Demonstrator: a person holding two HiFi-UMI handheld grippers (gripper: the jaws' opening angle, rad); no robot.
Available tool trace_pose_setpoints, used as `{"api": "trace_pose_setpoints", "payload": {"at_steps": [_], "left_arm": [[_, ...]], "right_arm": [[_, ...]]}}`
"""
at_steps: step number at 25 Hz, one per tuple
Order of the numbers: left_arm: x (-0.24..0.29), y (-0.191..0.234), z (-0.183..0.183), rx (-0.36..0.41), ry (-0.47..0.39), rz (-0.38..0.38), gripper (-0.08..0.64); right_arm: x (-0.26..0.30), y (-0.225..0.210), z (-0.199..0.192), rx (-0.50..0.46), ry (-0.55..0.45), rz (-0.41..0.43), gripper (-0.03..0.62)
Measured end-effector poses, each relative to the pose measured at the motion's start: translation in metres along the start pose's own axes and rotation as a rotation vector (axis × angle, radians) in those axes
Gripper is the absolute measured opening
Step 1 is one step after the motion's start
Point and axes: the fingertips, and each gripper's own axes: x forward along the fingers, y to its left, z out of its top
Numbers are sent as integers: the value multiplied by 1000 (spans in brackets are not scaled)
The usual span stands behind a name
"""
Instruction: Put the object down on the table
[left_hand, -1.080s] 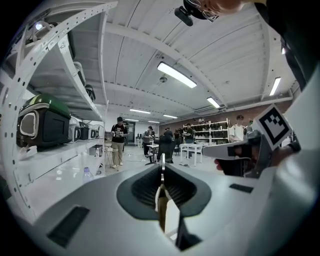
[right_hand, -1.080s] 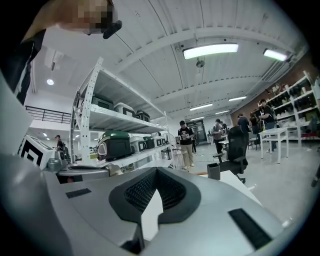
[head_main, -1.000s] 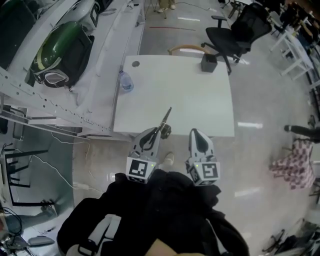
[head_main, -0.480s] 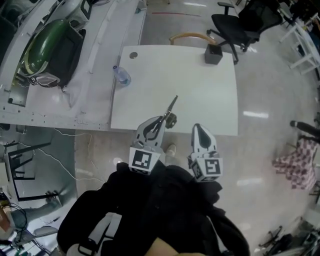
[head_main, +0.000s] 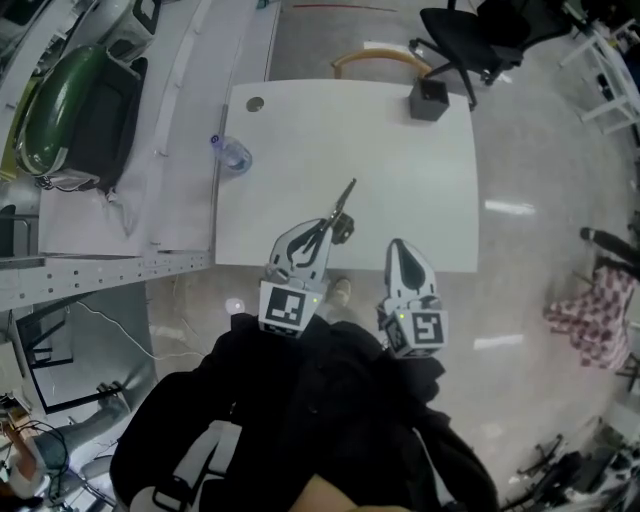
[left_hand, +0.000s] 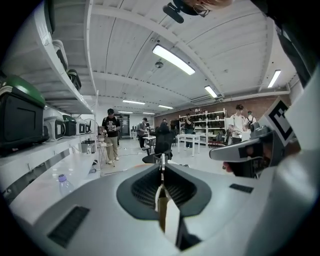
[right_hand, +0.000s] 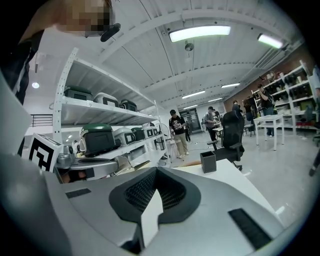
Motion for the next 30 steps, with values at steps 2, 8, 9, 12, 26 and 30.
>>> {"api": "trace_pose_setpoints", "payload": {"at_steps": [2, 8, 9, 12, 26, 30], "left_arm": [[12, 6, -1, 10, 10, -10, 25], [45, 23, -4, 24, 38, -37, 25], [51, 26, -5, 30, 41, -39, 25], [66, 33, -9, 57, 61, -45, 25], [119, 59, -47, 226, 149, -91, 25], [128, 58, -54, 241, 167, -128, 25]], "right_arm": [[10, 0, 3, 15, -5, 5, 2], [34, -12, 4, 20, 4, -14, 2], [38, -14, 3, 22, 7, -16, 2], [47, -19, 1, 29, 20, -24, 2], [76, -29, -16, 53, 71, -43, 2], [84, -26, -18, 55, 82, -38, 2]]}}
